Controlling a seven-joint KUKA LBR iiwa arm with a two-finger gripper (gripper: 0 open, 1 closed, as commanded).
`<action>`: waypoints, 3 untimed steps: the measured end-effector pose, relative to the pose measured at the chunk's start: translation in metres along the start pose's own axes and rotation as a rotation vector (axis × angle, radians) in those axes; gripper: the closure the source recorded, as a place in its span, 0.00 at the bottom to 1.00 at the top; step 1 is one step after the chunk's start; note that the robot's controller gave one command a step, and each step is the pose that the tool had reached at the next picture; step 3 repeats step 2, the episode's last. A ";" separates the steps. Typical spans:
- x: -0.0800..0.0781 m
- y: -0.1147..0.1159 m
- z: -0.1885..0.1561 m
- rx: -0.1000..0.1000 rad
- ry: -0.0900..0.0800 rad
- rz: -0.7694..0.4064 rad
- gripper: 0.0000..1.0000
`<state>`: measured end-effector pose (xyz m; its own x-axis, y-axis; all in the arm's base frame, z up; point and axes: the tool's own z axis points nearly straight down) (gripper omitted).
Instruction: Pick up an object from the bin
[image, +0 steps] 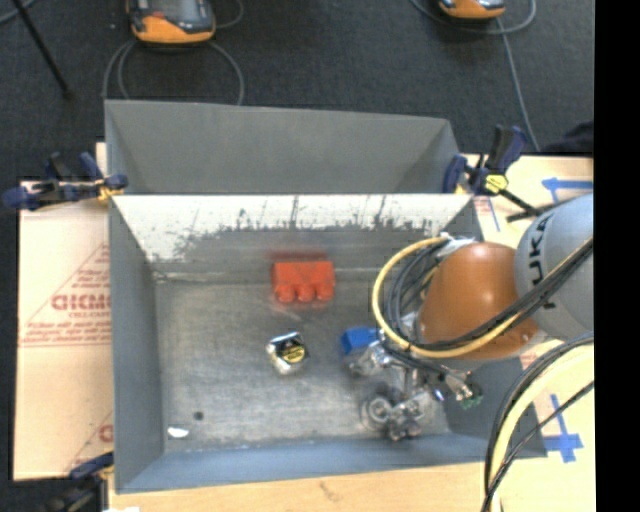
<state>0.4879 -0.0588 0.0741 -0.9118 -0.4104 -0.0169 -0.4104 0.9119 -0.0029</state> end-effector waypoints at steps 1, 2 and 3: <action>-0.001 0.000 -0.001 0.003 -0.001 -0.004 1.00; 0.002 0.004 -0.142 0.002 0.008 -0.155 1.00; 0.002 0.004 -0.142 0.002 0.008 -0.155 1.00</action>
Offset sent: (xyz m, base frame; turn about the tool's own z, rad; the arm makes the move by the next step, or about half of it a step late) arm 0.0000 0.0000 0.0000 0.0000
